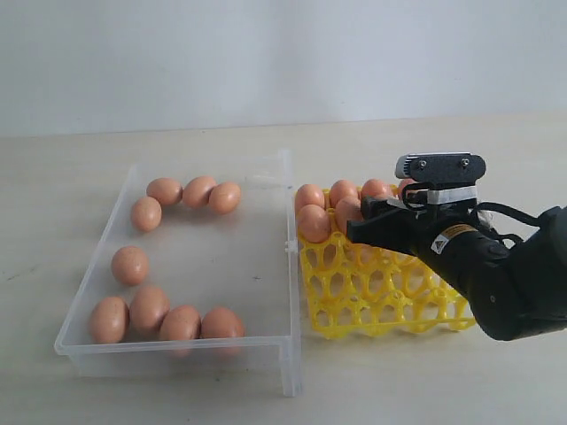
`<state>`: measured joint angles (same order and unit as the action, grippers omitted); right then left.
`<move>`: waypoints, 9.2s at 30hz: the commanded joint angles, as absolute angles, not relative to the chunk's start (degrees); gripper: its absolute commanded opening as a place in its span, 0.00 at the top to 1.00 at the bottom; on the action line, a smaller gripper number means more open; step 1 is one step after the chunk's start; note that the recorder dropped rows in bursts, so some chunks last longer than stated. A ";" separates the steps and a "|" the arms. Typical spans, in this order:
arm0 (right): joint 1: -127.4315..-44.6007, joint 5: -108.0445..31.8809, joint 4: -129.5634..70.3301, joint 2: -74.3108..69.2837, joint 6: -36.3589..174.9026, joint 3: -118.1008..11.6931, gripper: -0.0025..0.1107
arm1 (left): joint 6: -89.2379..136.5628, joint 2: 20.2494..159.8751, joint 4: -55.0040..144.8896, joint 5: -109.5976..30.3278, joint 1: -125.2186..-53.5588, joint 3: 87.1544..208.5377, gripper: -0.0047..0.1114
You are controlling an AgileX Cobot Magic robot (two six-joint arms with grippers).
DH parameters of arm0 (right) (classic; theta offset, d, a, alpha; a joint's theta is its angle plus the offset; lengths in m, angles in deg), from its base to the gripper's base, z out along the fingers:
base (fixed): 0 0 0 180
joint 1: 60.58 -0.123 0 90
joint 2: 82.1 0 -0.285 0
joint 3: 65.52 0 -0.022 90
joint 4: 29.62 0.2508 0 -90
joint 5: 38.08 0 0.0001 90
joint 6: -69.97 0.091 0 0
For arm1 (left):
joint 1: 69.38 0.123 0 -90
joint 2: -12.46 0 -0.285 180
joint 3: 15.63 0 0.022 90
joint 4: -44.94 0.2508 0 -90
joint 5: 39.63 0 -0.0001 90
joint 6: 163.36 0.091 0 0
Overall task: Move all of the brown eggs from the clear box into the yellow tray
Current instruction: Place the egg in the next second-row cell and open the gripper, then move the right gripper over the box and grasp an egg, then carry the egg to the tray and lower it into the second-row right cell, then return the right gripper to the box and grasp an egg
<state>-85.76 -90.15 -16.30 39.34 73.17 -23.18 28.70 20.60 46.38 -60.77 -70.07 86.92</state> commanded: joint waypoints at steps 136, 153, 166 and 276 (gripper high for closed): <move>-77.51 -89.99 -19.51 39.64 68.63 -22.79 0.98 | 28.40 20.25 46.37 -60.44 -69.98 87.15 0.96; -77.51 -77.93 -24.24 40.11 68.51 -27.13 0.86 | 28.40 20.25 46.37 -60.44 -69.98 87.15 0.96; -77.51 -75.53 -24.02 36.42 68.51 -27.03 0.46 | 28.40 20.25 46.37 -60.44 -69.98 87.15 0.96; -100.44 -4.50 -35.50 64.00 86.94 -107.45 0.98 | 28.39 20.25 46.37 -60.44 -69.98 87.15 0.96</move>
<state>-99.51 -0.50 -36.02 66.87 94.74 -110.01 28.70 20.60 46.38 -60.77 -70.07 86.92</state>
